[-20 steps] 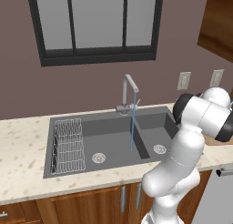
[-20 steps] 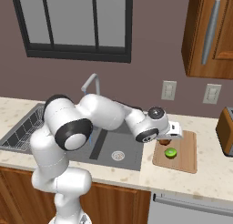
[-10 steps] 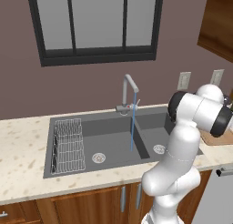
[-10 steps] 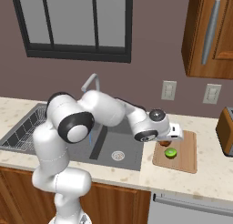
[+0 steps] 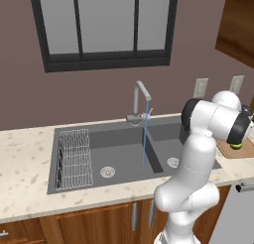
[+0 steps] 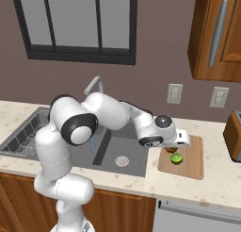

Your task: Pick the kiwi, peach from the sink and place them on the cutting board to airdry. Then turn off the sink faucet.

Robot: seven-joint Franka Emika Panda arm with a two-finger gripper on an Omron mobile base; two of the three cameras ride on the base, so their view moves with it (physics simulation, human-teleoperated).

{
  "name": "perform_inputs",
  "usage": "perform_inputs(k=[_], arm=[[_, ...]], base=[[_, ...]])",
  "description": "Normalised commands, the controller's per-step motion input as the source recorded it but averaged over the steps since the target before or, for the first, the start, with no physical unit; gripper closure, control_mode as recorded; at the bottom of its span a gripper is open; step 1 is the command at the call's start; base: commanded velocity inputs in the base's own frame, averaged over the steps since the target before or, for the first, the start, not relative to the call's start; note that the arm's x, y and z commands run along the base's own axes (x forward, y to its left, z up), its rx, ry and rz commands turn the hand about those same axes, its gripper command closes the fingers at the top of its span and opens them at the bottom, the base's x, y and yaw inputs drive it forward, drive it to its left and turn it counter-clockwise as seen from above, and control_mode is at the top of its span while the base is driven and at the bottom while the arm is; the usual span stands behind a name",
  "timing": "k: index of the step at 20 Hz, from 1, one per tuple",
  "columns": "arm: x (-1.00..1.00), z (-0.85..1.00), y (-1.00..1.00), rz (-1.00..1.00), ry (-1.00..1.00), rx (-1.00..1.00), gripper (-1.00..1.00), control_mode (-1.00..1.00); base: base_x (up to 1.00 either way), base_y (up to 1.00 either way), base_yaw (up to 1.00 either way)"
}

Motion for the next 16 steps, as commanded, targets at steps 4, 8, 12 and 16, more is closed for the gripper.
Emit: perform_inputs(k=[4,8,12,16], arm=[[0.00,0.00,-0.01,0.00,0.00,0.00,-1.00,-1.00],[0.00,0.00,-0.02,0.00,0.00,0.00,-1.00,-1.00],[0.00,0.00,0.00,0.00,0.00,0.00,-1.00,-1.00],[0.00,0.21,0.00,0.01,-0.02,0.00,-1.00,-1.00]], base=[[0.00,0.00,0.00],[0.00,0.00,0.00],[0.00,0.00,0.00],[0.00,0.00,0.00]])
